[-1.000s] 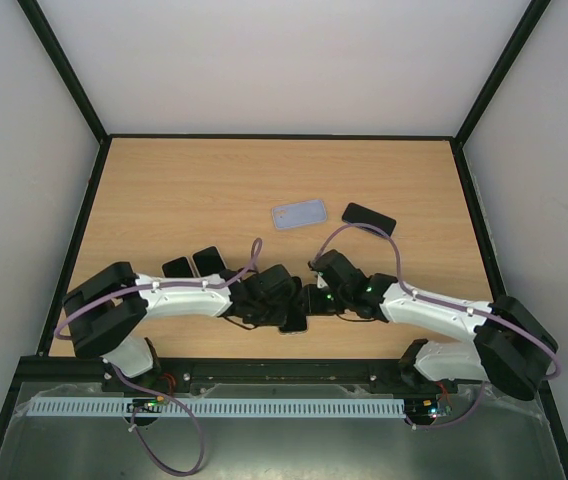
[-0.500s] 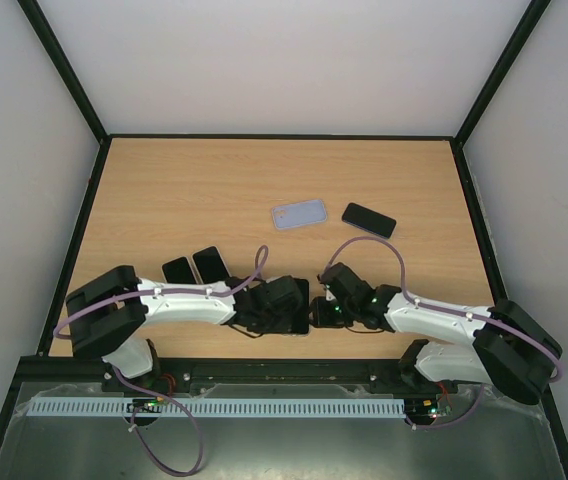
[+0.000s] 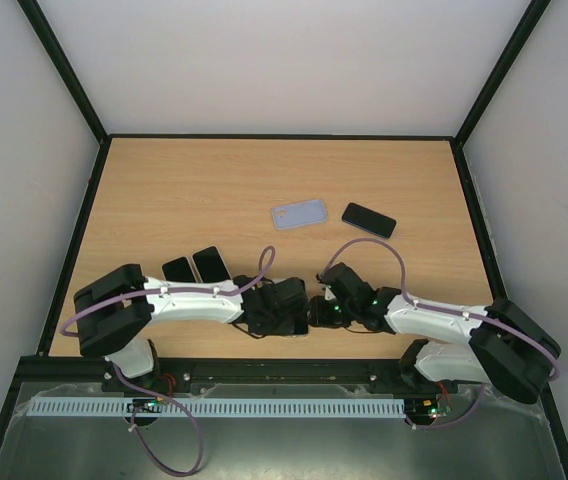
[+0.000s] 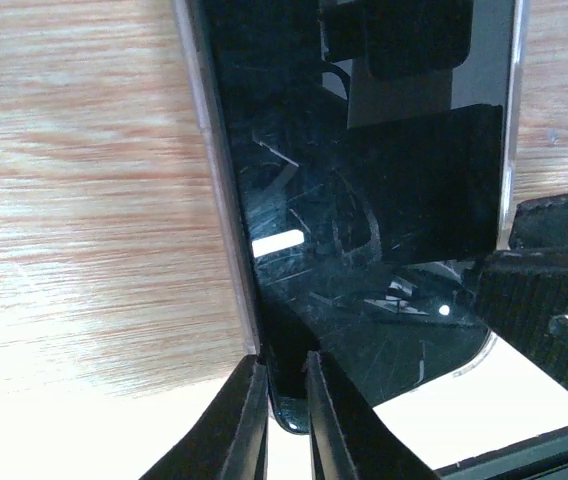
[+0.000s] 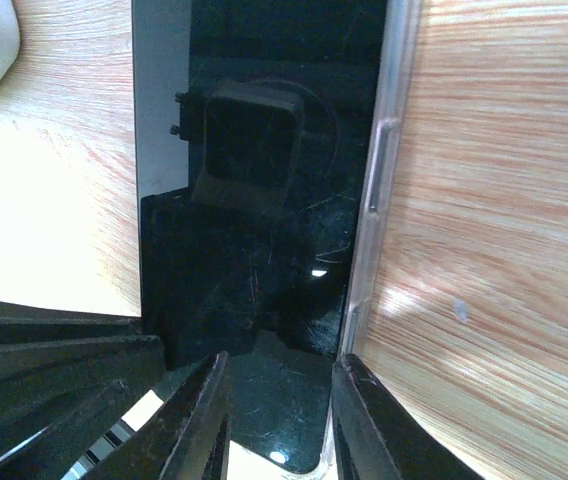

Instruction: Put the phone into the phone case

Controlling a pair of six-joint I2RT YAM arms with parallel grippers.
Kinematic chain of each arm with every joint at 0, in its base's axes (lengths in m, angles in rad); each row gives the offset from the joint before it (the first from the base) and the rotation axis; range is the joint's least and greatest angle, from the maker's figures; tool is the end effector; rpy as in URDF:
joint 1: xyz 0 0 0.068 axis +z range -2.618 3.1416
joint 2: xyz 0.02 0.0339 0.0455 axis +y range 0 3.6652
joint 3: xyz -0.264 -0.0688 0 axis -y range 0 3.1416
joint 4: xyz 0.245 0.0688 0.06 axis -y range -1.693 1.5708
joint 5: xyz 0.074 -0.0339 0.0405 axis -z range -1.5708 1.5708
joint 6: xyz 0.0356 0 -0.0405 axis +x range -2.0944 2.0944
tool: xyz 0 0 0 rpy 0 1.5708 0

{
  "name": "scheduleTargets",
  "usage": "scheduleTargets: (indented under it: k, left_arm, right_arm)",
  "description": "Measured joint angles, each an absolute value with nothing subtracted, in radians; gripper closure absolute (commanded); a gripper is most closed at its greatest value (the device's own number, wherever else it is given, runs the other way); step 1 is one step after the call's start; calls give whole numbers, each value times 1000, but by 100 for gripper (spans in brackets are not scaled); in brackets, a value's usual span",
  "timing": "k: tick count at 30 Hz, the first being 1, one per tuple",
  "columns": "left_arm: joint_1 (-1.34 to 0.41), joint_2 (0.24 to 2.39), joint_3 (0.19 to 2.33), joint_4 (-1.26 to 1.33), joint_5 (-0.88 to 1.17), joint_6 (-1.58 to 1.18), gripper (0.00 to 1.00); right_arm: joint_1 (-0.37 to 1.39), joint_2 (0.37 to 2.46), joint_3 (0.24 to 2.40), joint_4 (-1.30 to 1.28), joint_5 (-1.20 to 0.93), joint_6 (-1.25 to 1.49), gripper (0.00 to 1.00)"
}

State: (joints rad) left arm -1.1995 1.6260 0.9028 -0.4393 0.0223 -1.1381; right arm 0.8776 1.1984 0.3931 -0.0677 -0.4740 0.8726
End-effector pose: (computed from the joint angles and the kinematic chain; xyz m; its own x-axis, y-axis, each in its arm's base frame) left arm 0.1086 -0.2812 0.1594 -0.9883 0.0368 -0.1479 0.0897 0.9251 -0.3690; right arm 0.1184 0.1680 0.1433 -0.9826 -0.1162 -0.1451 -0.1854 0.6720 0.7170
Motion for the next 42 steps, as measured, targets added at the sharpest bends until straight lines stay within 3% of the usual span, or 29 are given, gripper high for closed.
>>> scheduleTargets:
  k: [16, 21, 27, 42]
  left_arm:
    - [-1246, 1629, 936, -546, 10, -1187, 82]
    - [-1247, 1629, 936, -547, 9, -1195, 84]
    - [-1254, 1644, 950, -551, 10, -1197, 97]
    - [-1287, 1733, 1024, -627, 16, -1162, 98]
  right_arm:
    - [884, 1213, 371, 14, -547, 884, 71]
    - [885, 1209, 360, 20, -552, 884, 71]
    - [885, 1208, 347, 42, -559, 888, 71]
    - [893, 1215, 334, 87, -574, 910, 71]
